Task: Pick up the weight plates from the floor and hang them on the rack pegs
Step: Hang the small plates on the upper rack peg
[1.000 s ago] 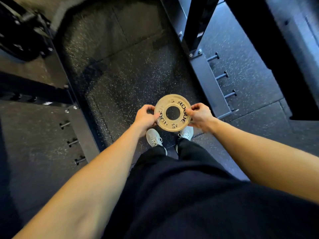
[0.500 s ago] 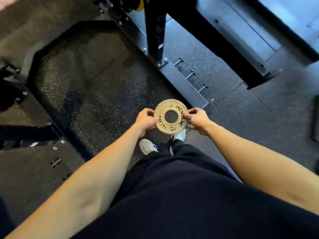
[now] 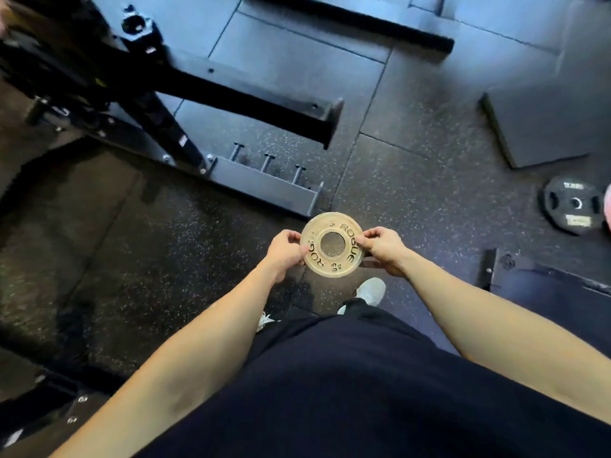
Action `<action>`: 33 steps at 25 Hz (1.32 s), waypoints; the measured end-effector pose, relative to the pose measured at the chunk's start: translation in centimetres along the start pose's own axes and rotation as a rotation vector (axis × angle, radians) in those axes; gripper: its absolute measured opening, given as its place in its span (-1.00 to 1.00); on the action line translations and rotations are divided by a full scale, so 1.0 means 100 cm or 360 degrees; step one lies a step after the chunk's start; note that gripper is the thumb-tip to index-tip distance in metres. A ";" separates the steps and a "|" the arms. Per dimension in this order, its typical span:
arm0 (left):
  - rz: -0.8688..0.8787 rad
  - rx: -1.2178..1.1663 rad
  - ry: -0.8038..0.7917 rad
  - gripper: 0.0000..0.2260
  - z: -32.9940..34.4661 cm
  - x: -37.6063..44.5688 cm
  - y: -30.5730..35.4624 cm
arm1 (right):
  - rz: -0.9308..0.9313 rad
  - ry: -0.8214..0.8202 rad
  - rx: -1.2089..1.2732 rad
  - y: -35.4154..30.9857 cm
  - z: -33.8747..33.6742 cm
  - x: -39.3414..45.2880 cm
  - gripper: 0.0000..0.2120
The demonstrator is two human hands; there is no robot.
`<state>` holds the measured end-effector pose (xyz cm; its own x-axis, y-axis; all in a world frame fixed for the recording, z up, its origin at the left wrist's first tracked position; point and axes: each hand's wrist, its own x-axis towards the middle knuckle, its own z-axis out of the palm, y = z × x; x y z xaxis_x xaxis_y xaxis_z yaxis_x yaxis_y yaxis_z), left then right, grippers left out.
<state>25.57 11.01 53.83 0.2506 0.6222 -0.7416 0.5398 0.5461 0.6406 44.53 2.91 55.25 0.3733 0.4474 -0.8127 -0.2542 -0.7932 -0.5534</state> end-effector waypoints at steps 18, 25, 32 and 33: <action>0.0038 0.0215 -0.0165 -0.86 0.227 0.148 0.242 | -0.0013 0.0065 0.0246 -0.130 -0.277 0.149 -0.86; 0.0183 0.0353 -0.0203 -0.87 0.222 0.266 0.385 | -0.0061 0.0089 0.0200 -0.278 -0.305 0.251 -0.81; 0.0113 0.0273 -0.0034 -0.87 0.201 0.367 0.497 | -0.0037 -0.0025 0.0175 -0.417 -0.311 0.350 -0.93; 0.0104 0.0271 0.0011 -0.87 0.197 0.384 0.512 | -0.0037 -0.0059 0.0147 -0.439 -0.310 0.369 -0.92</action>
<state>78.61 51.80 54.22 0.2841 0.6574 -0.6979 0.6510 0.4021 0.6438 97.14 41.48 55.21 0.3473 0.4815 -0.8047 -0.3277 -0.7416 -0.5853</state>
